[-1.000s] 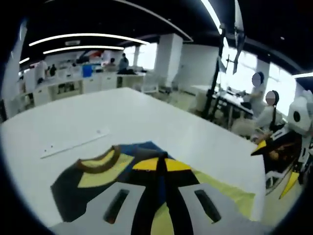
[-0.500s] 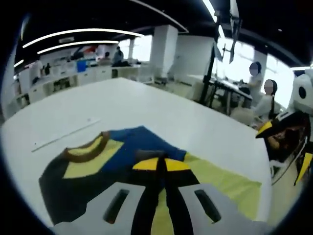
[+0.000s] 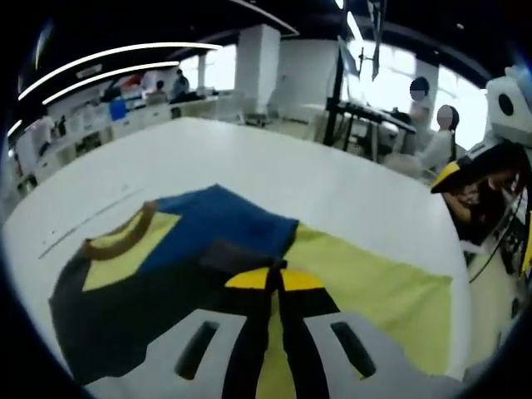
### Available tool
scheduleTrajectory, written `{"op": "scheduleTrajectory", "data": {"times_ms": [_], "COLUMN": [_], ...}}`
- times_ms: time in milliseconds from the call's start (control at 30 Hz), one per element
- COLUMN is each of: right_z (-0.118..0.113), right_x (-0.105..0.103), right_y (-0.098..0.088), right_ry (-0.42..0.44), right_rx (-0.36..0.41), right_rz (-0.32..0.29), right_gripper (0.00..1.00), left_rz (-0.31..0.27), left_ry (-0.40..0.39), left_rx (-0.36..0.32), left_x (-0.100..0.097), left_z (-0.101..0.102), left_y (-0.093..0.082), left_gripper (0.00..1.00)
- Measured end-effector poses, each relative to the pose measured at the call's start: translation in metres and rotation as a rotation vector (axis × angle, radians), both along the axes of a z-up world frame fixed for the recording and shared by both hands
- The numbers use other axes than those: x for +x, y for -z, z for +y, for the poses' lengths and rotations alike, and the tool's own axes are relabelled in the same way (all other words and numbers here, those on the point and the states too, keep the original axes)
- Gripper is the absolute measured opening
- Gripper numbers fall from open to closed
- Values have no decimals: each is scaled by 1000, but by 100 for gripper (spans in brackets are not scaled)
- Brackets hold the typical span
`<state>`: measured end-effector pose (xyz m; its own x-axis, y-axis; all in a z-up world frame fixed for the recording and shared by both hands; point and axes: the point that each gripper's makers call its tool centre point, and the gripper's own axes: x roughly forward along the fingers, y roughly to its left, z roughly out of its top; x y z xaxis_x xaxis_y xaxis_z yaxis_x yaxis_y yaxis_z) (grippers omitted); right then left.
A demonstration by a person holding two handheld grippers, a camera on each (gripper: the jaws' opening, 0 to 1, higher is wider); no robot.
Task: Fold the garment on the visible template until the final outline fits inside the template.
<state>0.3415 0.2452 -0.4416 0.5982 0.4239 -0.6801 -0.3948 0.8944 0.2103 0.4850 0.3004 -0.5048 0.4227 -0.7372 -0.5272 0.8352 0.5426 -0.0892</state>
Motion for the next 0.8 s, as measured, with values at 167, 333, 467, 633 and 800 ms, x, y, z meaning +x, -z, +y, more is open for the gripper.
{"op": "scheduleTrajectory", "data": {"times_ms": [167, 333, 467, 633, 800], "right_z": [5, 3, 1, 1, 2], "right_x": [2, 2, 1, -1, -1], "right_y": [1, 2, 4, 7, 6], "right_ry": [-15, -9, -6, -6, -5], "right_rx": [0, -2, -4, -3, 4], "right_rz": [-1, -1, 4, 12, 12], "right_gripper": [94, 94, 94, 94, 94], "left_rz": [7, -5, -14, 88, 94], "left_ry": [31, 27, -21, -93, -66], "left_rx": [21, 32, 40, -25, -24], "left_x": [-4, -3, 3, 6, 2], "left_z": [-3, -2, 4, 12, 11], "left_y": [7, 10, 10, 12, 15], "left_gripper": [3, 23, 43, 48, 44]}}
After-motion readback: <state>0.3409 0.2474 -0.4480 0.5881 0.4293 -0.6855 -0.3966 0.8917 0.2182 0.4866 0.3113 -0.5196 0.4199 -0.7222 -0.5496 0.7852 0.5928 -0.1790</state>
